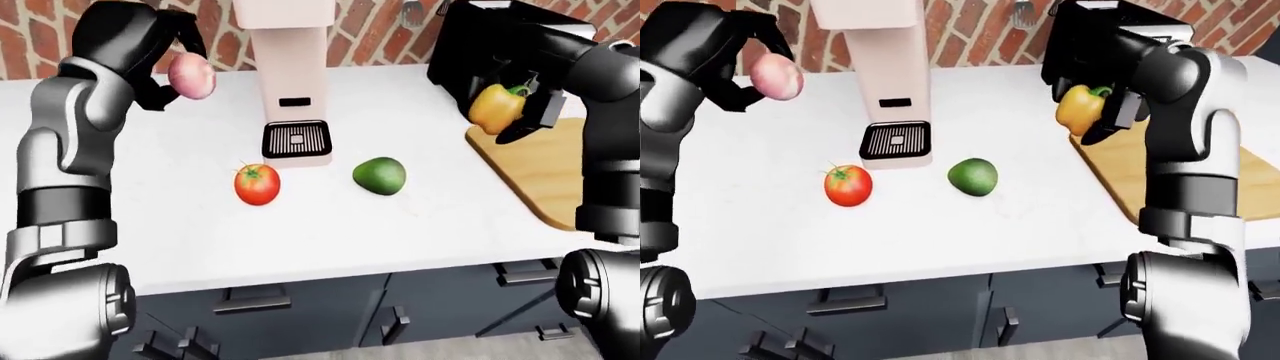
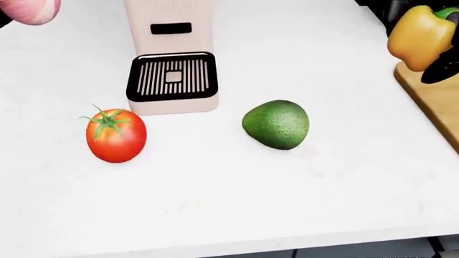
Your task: Place the avocado, onion, tomato and bell pepper on the cutting board.
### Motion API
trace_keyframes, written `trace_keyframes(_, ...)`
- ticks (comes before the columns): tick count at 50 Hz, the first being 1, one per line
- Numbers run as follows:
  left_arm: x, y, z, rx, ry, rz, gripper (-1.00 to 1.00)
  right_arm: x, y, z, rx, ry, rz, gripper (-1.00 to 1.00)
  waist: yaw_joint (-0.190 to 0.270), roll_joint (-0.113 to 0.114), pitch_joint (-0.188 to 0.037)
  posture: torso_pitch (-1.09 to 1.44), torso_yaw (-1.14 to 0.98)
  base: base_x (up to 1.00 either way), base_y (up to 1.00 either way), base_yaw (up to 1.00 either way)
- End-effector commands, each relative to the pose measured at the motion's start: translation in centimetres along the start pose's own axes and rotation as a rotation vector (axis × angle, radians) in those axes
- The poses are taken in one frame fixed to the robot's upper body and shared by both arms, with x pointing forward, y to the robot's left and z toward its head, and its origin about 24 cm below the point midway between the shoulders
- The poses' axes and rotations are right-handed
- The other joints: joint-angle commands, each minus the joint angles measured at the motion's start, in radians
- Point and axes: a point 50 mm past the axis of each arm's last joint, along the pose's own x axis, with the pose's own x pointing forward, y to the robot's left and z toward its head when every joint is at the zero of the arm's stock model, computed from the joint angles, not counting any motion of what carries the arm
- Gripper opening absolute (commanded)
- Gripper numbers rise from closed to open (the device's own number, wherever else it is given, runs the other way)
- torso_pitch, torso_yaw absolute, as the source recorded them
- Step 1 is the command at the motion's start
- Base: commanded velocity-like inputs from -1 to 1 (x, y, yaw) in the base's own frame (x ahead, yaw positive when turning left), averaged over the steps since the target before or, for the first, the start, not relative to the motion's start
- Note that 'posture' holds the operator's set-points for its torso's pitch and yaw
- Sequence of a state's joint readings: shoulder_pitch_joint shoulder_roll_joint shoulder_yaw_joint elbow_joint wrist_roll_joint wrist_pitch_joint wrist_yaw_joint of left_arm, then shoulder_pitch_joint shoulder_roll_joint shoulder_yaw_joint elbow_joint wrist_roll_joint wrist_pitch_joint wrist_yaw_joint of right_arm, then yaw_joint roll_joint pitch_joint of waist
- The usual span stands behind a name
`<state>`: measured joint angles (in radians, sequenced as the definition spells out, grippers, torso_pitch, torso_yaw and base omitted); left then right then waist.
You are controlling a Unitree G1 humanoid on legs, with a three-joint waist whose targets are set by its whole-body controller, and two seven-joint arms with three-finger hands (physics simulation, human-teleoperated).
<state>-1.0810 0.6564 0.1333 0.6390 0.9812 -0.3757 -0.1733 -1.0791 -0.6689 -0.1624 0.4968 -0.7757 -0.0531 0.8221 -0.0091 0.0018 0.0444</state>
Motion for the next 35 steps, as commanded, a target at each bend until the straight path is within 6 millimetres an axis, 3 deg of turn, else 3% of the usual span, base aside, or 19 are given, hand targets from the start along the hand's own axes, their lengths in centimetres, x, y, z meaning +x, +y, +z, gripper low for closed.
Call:
trace_keyframes(1,-0.4,3.3,0.8,0.013,-0.023,0.101,-1.00,-1.6,-2.4,1.4,-0.020,-0.036,-0.105,-1.00,0.001,0.000,-0.032,0.00,0.00,0.00,0.00,0.00)
trace_keyframes(8,-3.0,6.3,2.6,0.042,-0.045,0.188,-1.00,-4.5,-3.1,3.3,-0.060,-0.074,-0.167,-1.00,0.000,-0.003,-0.021,0.00,0.00,0.00,0.00,0.00)
trace_keyframes(15,-4.4,7.8,4.3,0.051,-0.092,0.233,-1.00,-5.6,-3.7,4.5,-0.099,-0.087,-0.191,-1.00,0.000,-0.001,-0.014,0.00,0.00,0.00,0.00,0.00)
trace_keyframes(34,-5.0,7.9,5.4,0.026,-0.137,0.227,-1.00,-5.9,-4.2,5.4,-0.127,-0.103,-0.198,-1.00,-0.002,0.000,-0.008,0.00,0.00,0.00,0.00,0.00)
trace_keyframes(35,-5.0,7.9,5.5,0.027,-0.138,0.227,-1.00,-5.9,-4.2,5.3,-0.127,-0.101,-0.197,-1.00,-0.001,0.004,-0.024,0.00,0.00,0.00,-0.13,0.00)
